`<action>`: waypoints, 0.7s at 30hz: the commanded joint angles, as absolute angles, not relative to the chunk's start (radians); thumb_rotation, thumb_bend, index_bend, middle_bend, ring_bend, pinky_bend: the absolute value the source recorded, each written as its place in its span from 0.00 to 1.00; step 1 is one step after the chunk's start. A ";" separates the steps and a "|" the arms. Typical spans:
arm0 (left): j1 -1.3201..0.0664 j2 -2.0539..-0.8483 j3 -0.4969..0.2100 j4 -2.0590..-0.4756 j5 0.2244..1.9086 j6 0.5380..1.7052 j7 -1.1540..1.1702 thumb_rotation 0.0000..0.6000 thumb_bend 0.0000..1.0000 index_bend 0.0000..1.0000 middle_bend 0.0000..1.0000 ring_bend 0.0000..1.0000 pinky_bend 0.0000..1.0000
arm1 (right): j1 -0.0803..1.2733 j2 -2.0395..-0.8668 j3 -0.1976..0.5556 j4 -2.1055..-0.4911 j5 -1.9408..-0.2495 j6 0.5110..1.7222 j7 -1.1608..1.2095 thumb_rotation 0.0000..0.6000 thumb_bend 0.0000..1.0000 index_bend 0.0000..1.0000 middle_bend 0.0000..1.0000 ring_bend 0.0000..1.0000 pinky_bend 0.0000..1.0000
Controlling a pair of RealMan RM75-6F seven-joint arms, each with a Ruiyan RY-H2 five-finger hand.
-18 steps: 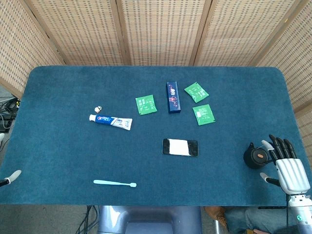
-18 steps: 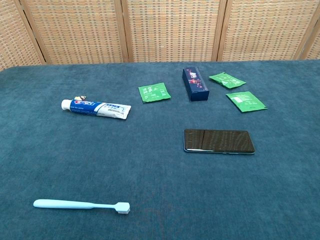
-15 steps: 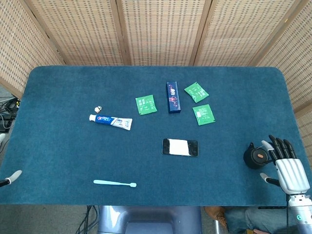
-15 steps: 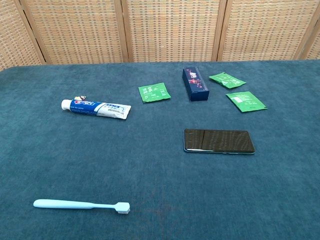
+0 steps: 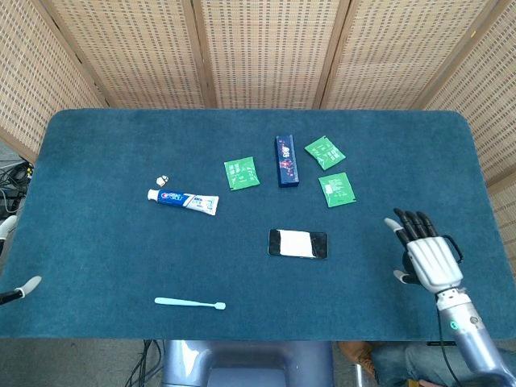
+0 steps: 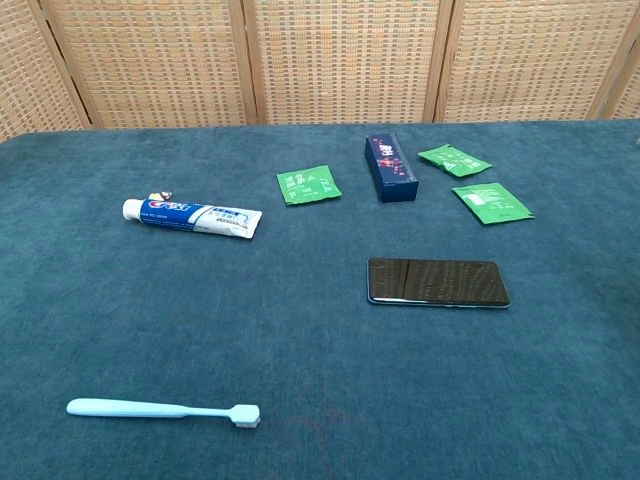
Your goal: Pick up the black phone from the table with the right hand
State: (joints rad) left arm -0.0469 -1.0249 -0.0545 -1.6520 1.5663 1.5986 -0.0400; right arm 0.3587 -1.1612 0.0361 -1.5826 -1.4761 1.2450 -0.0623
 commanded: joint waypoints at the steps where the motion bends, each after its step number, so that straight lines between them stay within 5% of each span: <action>1: -0.066 -1.029 -0.065 -1.652 1.546 1.568 -0.026 1.00 0.00 0.00 0.00 0.00 0.00 | 0.523 -1.145 0.128 -1.737 -1.295 0.980 -0.135 1.00 0.00 0.00 0.00 0.00 0.00; 8: -0.095 -1.028 -0.089 -1.647 1.485 1.509 -0.025 1.00 0.00 0.00 0.00 0.00 0.00 | 0.691 -1.265 0.187 -1.732 -1.053 0.864 -0.406 1.00 0.00 0.06 0.00 0.00 0.00; 14: -0.106 -1.025 -0.096 -1.638 1.457 1.481 -0.040 1.00 0.00 0.00 0.00 0.00 0.00 | 0.809 -1.423 0.222 -1.678 -0.822 0.855 -0.531 1.00 0.02 0.23 0.00 0.00 0.00; 21: -0.114 -1.021 -0.100 -1.628 1.440 1.461 -0.062 1.00 0.00 0.00 0.00 0.00 0.00 | 0.922 -1.581 0.212 -1.580 -0.629 0.911 -0.669 1.00 0.10 0.24 0.00 0.00 0.00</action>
